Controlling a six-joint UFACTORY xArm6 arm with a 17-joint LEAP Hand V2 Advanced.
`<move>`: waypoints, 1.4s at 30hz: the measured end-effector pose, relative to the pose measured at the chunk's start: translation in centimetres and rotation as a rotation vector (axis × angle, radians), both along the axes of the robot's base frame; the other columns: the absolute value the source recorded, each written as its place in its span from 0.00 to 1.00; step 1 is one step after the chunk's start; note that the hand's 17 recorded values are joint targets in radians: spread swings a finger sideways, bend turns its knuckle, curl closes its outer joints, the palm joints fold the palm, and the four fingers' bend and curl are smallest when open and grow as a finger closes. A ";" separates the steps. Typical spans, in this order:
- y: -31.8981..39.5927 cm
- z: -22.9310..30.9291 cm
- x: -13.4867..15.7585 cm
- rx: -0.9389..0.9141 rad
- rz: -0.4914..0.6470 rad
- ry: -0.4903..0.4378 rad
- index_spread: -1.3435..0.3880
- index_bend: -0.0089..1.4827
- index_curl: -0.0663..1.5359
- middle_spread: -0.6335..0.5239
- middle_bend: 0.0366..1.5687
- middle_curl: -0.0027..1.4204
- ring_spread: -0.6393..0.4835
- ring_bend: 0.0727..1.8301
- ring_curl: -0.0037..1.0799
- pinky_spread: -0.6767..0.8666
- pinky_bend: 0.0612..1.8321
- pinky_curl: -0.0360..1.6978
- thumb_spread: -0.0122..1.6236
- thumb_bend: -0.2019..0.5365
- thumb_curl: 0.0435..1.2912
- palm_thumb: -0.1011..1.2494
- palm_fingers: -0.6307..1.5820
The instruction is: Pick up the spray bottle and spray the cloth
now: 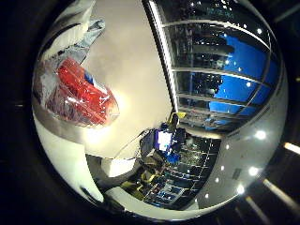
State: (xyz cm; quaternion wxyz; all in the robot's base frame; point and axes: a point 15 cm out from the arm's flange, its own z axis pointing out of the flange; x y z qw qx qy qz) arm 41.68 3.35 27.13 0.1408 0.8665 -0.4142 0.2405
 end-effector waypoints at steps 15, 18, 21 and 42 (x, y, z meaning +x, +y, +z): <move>8.0 4.1 0.5 0.542 -0.153 0.051 0.66 0.81 0.54 0.46 0.88 0.50 0.38 0.74 0.72 0.35 0.53 0.91 0.39 0.25 0.68 0.82 0.79; 10.2 5.8 0.5 0.653 -0.145 0.053 0.66 0.81 0.54 0.46 0.88 0.50 0.38 0.74 0.72 0.35 0.53 0.91 0.39 0.25 0.68 0.82 0.79; 12.7 6.7 0.2 0.745 -0.123 0.066 0.66 0.81 0.54 0.46 0.88 0.50 0.38 0.74 0.72 0.35 0.53 0.91 0.39 0.25 0.68 0.82 0.79; 31.8 2.9 -5.6 1.183 0.191 0.109 0.66 0.81 0.54 0.46 0.87 0.50 0.38 0.74 0.72 0.34 0.54 0.92 0.40 0.25 0.69 0.82 0.79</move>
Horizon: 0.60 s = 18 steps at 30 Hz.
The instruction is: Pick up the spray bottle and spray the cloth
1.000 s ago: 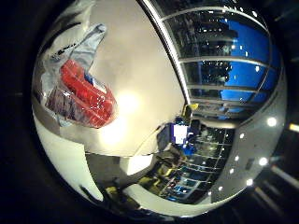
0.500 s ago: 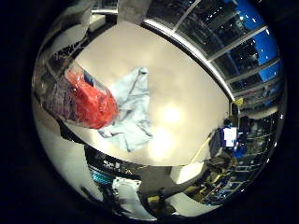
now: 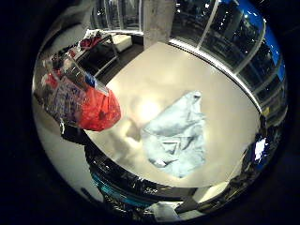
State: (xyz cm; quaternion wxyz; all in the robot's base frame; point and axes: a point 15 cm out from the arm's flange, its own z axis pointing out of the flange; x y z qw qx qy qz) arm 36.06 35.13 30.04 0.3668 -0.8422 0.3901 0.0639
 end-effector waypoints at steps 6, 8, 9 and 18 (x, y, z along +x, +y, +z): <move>3.0 -2.4 -1.4 0.083 0.060 0.035 0.66 0.81 0.54 0.46 0.87 0.50 0.38 0.74 0.72 0.34 0.54 0.91 0.40 0.25 0.69 0.82 0.79; 3.7 -3.2 -1.5 0.114 0.070 0.046 0.66 0.82 0.54 0.46 0.87 0.50 0.38 0.74 0.72 0.34 0.53 0.91 0.40 0.25 0.69 0.82 0.79; 4.1 -3.6 -1.6 0.133 0.078 0.048 0.66 0.81 0.54 0.46 0.87 0.50 0.38 0.75 0.72 0.34 0.53 0.91 0.41 0.24 0.69 0.82 0.79; 6.6 -8.8 -1.8 0.226 0.145 0.093 0.66 0.81 0.54 0.47 0.87 0.50 0.38 0.75 0.71 0.34 0.53 0.91 0.42 0.25 0.69 0.81 0.80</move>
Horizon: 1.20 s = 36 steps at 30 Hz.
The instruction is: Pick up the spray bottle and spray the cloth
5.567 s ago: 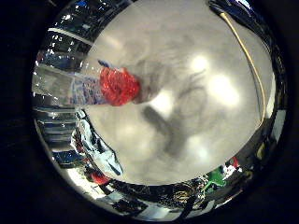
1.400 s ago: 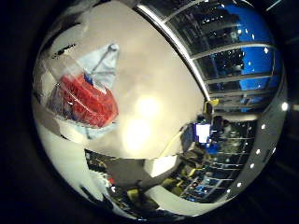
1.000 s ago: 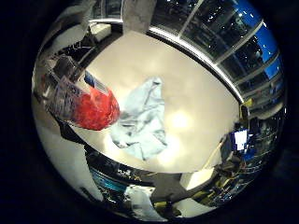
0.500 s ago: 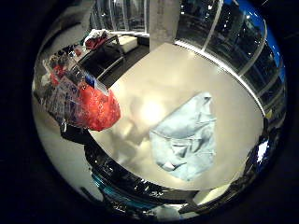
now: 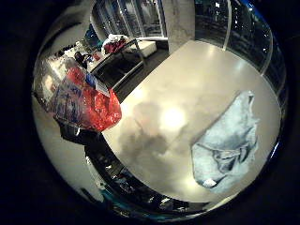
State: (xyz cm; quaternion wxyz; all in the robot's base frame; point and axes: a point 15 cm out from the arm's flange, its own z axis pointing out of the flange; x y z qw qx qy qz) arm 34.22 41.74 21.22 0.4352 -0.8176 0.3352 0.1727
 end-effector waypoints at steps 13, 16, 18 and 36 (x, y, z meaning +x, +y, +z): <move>-1.6 -5.3 6.4 -0.046 -0.046 -0.007 0.66 0.80 0.54 0.47 0.86 0.50 0.40 0.75 0.70 0.34 0.53 0.89 0.44 0.25 0.68 0.81 0.80; -2.1 -5.9 7.5 -0.050 -0.058 -0.009 0.66 0.80 0.54 0.47 0.86 0.50 0.40 0.75 0.70 0.34 0.53 0.88 0.45 0.25 0.68 0.80 0.80; -2.3 -6.5 8.1 -0.054 -0.063 -0.007 0.66 0.80 0.54 0.47 0.86 0.50 0.40 0.75 0.70 0.34 0.53 0.88 0.46 0.24 0.68 0.80 0.80; -3.7 -9.3 7.8 -0.181 0.056 -0.087 0.53 0.20 0.37 0.45 0.37 0.32 0.40 0.49 0.42 0.28 0.39 0.53 0.61 0.23 0.43 0.64 0.32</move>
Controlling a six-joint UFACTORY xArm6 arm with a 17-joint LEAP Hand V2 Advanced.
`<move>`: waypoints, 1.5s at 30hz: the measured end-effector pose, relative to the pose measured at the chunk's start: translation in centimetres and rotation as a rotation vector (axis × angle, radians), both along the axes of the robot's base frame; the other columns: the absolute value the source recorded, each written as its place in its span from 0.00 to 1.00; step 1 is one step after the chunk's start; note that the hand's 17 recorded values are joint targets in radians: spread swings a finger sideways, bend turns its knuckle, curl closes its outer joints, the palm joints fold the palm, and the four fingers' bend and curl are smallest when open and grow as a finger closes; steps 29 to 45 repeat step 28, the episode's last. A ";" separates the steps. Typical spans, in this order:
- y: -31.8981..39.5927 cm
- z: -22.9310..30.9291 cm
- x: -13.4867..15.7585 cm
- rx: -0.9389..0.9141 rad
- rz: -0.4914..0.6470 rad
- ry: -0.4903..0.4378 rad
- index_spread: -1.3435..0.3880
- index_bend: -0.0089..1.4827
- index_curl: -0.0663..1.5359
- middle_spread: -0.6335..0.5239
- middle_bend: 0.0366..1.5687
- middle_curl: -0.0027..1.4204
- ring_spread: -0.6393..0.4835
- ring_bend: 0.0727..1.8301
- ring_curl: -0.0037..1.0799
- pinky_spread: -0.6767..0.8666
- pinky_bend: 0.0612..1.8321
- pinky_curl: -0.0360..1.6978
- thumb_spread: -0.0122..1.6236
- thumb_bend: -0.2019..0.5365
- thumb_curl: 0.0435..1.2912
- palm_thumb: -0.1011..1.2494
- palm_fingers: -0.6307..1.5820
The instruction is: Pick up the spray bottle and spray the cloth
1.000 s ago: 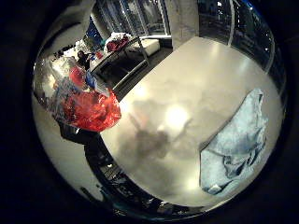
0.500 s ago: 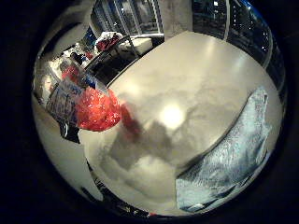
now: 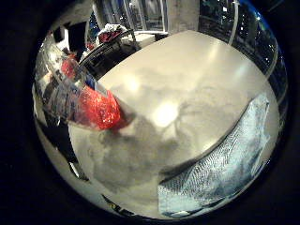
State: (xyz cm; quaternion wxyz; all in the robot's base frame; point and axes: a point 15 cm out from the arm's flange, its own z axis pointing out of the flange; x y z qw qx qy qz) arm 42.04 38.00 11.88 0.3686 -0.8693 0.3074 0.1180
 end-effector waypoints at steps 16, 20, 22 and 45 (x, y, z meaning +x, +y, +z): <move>-15.4 2.0 8.4 -0.183 -0.131 -0.122 0.55 0.12 0.24 0.53 0.15 0.24 0.53 0.25 0.25 0.68 0.21 0.29 0.63 0.24 0.28 0.58 0.34; -21.5 3.7 8.9 -0.232 -0.181 -0.156 0.54 0.12 0.24 0.52 0.14 0.24 0.53 0.23 0.24 0.68 0.20 0.27 0.63 0.24 0.27 0.58 0.36; -24.1 4.8 8.7 -0.253 -0.204 -0.173 0.54 0.12 0.24 0.52 0.14 0.24 0.53 0.23 0.24 0.68 0.19 0.26 0.63 0.24 0.27 0.58 0.37; -30.2 7.2 6.3 -0.279 -0.258 -0.127 0.53 0.12 0.23 0.51 0.12 0.24 0.54 0.21 0.23 0.68 0.18 0.24 0.63 0.24 0.26 0.58 0.39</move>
